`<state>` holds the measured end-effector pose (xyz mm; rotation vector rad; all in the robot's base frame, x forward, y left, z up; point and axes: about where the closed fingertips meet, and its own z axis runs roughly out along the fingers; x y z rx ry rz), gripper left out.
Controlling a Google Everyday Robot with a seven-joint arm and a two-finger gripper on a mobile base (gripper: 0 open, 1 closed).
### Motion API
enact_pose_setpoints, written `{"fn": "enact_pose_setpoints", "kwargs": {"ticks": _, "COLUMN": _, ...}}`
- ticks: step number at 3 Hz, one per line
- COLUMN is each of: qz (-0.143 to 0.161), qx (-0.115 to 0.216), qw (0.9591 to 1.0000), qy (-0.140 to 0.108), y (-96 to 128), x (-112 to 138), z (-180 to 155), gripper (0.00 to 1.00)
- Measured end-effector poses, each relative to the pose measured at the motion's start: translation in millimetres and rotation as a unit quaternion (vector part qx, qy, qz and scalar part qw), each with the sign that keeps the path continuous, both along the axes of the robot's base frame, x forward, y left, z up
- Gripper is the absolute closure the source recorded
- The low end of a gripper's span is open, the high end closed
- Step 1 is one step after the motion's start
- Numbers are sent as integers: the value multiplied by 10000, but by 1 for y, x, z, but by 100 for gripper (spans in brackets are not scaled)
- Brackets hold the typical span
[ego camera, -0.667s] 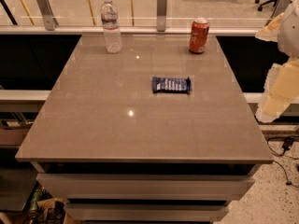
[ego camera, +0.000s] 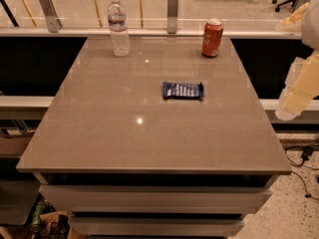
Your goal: Move rxbar blueberry near water bottle
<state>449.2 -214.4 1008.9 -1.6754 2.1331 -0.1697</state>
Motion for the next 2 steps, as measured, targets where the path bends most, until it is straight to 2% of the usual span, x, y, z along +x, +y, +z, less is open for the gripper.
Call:
{"fn": "enact_pose_setpoints", "kwargs": {"ticks": 1, "qz": 154, "qx": 301, "qw": 9990, "qy": -281, "y": -8, "x": 19, "z": 13, "gripper": 0}}
{"fn": "enact_pose_setpoints", "kwargs": {"ticks": 2, "qz": 396, "qx": 731, "qw": 9952, "qy": -517, "y": -10, "x": 42, "z": 18, "gripper": 0}}
